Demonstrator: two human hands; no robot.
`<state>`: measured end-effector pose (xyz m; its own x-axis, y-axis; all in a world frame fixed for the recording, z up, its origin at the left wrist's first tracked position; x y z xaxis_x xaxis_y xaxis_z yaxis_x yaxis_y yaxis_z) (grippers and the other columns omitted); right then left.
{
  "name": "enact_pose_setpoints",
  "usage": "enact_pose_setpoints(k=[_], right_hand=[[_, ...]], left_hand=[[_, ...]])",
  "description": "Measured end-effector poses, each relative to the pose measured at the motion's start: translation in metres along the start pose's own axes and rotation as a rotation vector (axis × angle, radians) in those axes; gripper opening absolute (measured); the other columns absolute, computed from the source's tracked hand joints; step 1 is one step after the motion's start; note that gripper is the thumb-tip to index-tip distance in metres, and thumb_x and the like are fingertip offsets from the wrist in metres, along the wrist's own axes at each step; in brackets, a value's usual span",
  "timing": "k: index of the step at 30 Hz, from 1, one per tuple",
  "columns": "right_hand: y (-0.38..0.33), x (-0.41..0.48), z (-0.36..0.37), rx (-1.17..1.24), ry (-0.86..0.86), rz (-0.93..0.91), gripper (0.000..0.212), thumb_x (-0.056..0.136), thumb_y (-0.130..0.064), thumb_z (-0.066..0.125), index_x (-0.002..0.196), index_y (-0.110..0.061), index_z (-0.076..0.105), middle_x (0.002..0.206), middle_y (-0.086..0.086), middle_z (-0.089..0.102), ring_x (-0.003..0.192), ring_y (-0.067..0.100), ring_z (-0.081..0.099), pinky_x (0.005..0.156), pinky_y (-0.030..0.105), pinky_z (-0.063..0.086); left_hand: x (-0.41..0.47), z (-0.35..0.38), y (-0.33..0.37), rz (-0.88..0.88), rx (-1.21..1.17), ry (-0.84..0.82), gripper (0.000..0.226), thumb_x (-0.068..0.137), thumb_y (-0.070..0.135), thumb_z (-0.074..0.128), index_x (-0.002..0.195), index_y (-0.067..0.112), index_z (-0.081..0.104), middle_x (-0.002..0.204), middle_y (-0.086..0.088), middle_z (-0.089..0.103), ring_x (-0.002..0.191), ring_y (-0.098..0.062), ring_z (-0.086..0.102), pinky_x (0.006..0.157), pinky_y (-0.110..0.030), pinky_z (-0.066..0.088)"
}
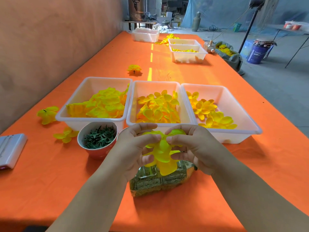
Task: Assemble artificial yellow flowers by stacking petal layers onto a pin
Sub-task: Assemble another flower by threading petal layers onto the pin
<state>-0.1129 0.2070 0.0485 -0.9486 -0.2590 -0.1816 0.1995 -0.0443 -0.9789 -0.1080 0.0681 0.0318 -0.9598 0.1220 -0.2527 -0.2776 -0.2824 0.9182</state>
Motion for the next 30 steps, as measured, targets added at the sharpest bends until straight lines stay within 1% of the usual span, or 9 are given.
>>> enact_pose_setpoints(k=[5, 9, 12, 17, 20, 22, 24, 26, 30], right_hand=[[-0.001, -0.001, -0.002, -0.041, 0.054, -0.007, 0.014, 0.084, -0.007, 0.072, 0.083, -0.021, 0.074, 0.075, 0.001, 0.07, 0.066, 0.014, 0.067, 0.058, 0.029, 0.05], [-0.002, -0.002, -0.001, -0.073, 0.061, -0.015, 0.014, 0.082, -0.009, 0.073, 0.083, -0.022, 0.074, 0.074, 0.0, 0.069, 0.067, 0.012, 0.068, 0.06, 0.03, 0.049], [-0.003, -0.002, 0.002, -0.089, 0.053, -0.023, 0.017, 0.082, -0.007, 0.073, 0.08, -0.024, 0.074, 0.075, -0.001, 0.069, 0.069, 0.013, 0.068, 0.059, 0.029, 0.049], [0.0, -0.002, 0.003, -0.067, 0.048, -0.013, 0.021, 0.083, -0.001, 0.07, 0.078, -0.021, 0.072, 0.073, 0.001, 0.067, 0.066, 0.015, 0.067, 0.058, 0.029, 0.049], [0.002, -0.001, 0.003, -0.074, 0.037, -0.002, 0.021, 0.083, -0.001, 0.07, 0.077, -0.022, 0.072, 0.072, 0.0, 0.067, 0.066, 0.016, 0.068, 0.056, 0.028, 0.049], [0.003, 0.0, 0.001, -0.096, 0.044, 0.008, 0.02, 0.082, -0.003, 0.072, 0.078, -0.023, 0.072, 0.074, 0.001, 0.067, 0.065, 0.015, 0.067, 0.054, 0.027, 0.048], [0.005, 0.0, -0.001, -0.135, 0.048, 0.019, 0.019, 0.081, -0.004, 0.074, 0.078, -0.023, 0.072, 0.075, 0.0, 0.067, 0.063, 0.013, 0.066, 0.054, 0.026, 0.049], [0.007, 0.0, -0.002, -0.186, 0.045, 0.029, 0.018, 0.081, -0.005, 0.074, 0.081, -0.023, 0.072, 0.073, -0.002, 0.068, 0.061, 0.011, 0.066, 0.053, 0.025, 0.049], [0.012, 0.003, -0.006, -0.252, 0.042, 0.054, 0.017, 0.082, -0.006, 0.074, 0.089, -0.021, 0.07, 0.068, -0.006, 0.067, 0.057, 0.009, 0.064, 0.052, 0.025, 0.049]], left_hand=[[0.003, 0.004, -0.003, -0.016, -0.057, -0.018, 0.028, 0.088, -0.002, 0.064, 0.11, 0.016, 0.066, 0.095, -0.015, 0.068, 0.07, -0.027, 0.063, 0.062, -0.031, 0.045], [0.003, 0.007, -0.005, -0.024, -0.093, -0.049, 0.029, 0.089, -0.005, 0.059, 0.11, 0.014, 0.065, 0.084, -0.01, 0.069, 0.061, -0.022, 0.066, 0.05, -0.03, 0.052], [0.003, 0.005, -0.007, -0.005, -0.114, -0.048, 0.029, 0.09, -0.006, 0.057, 0.11, 0.013, 0.065, 0.076, -0.002, 0.073, 0.062, -0.022, 0.068, 0.047, -0.031, 0.056], [0.001, 0.006, -0.007, 0.031, -0.066, -0.058, 0.045, 0.07, 0.002, 0.079, 0.112, 0.014, 0.068, 0.098, -0.008, 0.067, 0.072, -0.025, 0.068, 0.064, -0.036, 0.054], [0.001, 0.004, -0.006, 0.03, -0.04, -0.042, 0.053, 0.061, 0.011, 0.082, 0.113, 0.013, 0.068, 0.1, -0.01, 0.067, 0.072, -0.028, 0.068, 0.067, -0.036, 0.052], [0.0, 0.0, -0.005, 0.051, 0.017, -0.007, 0.056, 0.058, 0.008, 0.085, 0.111, 0.012, 0.069, 0.101, -0.01, 0.066, 0.075, -0.03, 0.067, 0.069, -0.04, 0.053], [-0.002, -0.006, 0.0, 0.103, 0.121, 0.043, 0.048, 0.061, 0.013, 0.079, 0.108, 0.013, 0.07, 0.1, -0.01, 0.067, 0.074, -0.026, 0.066, 0.06, -0.04, 0.055], [-0.005, -0.011, 0.004, 0.131, 0.188, 0.072, 0.044, 0.063, 0.019, 0.075, 0.106, 0.013, 0.069, 0.093, -0.01, 0.066, 0.066, -0.019, 0.065, 0.044, -0.029, 0.05], [-0.005, -0.018, 0.002, 0.153, 0.345, 0.075, 0.029, 0.083, 0.005, 0.076, 0.106, 0.019, 0.067, 0.073, -0.006, 0.065, 0.059, -0.015, 0.064, 0.043, -0.025, 0.044]])
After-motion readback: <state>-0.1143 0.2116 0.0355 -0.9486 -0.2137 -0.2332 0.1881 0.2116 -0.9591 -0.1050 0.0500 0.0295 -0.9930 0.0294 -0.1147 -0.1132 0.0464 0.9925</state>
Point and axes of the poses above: each hand's wrist, its own x-axis towards the middle knuckle, its own z-axis out of the palm, y = z × x, the point moved 9 cm from there along x, towards the middle knuckle
